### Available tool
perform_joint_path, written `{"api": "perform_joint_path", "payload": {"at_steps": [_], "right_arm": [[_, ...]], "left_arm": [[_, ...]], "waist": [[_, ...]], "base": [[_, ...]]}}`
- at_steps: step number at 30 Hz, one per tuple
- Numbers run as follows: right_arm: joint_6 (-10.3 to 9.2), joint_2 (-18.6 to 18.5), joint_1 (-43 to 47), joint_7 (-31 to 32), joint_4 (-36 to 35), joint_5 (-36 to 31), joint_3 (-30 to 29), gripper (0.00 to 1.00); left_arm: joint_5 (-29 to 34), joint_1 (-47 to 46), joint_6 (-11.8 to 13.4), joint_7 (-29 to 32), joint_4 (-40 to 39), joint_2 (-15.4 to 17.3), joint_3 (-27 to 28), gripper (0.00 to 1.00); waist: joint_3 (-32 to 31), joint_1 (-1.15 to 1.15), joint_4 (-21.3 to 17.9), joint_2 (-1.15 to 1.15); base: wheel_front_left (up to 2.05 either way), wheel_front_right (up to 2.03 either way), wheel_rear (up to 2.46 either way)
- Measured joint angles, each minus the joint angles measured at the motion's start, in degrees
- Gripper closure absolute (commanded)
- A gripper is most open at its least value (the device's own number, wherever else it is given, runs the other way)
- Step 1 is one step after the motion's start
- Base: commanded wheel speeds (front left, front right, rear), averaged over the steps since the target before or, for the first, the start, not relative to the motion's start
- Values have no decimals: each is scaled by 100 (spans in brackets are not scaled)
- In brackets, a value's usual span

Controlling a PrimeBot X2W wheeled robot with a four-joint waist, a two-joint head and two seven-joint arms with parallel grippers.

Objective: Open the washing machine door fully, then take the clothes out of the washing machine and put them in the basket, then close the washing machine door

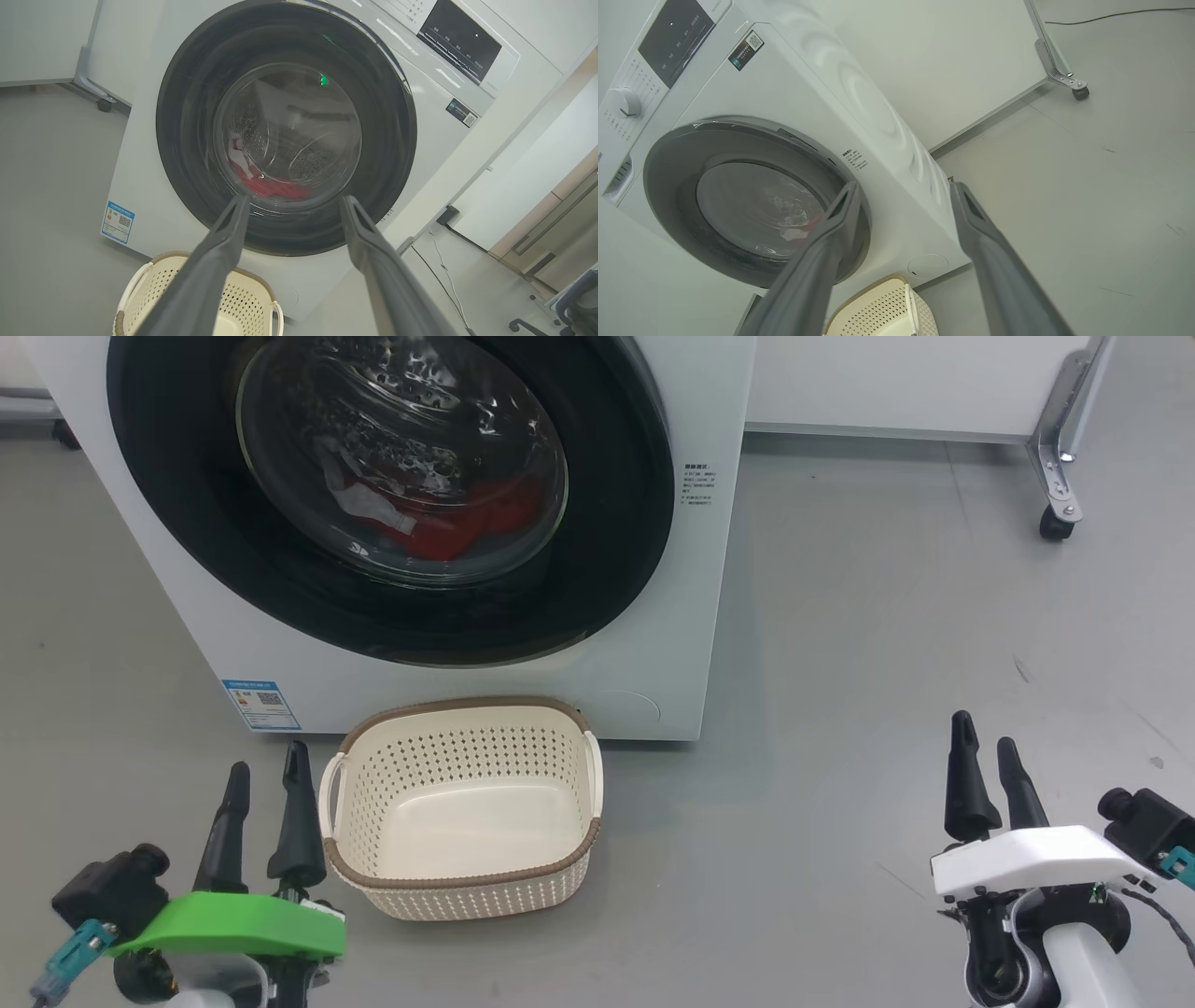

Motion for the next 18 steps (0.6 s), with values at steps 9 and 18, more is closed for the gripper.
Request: {"api": "perform_joint_path", "payload": {"at_steps": [9,18], "right_arm": [[-109,-55,-45,-169,-7,-1022,312,0],[-296,-62,-99,-355,59,-1889,631,0]], "left_arm": [[1328,0,126,-172,-33,32,-277,0],[2254,12,356,-361,110,57,-579,0]], "waist": [[36,0,-18,0],[33,0,-55,0]], "base": [[0,0,0],[0,0,0]]}}
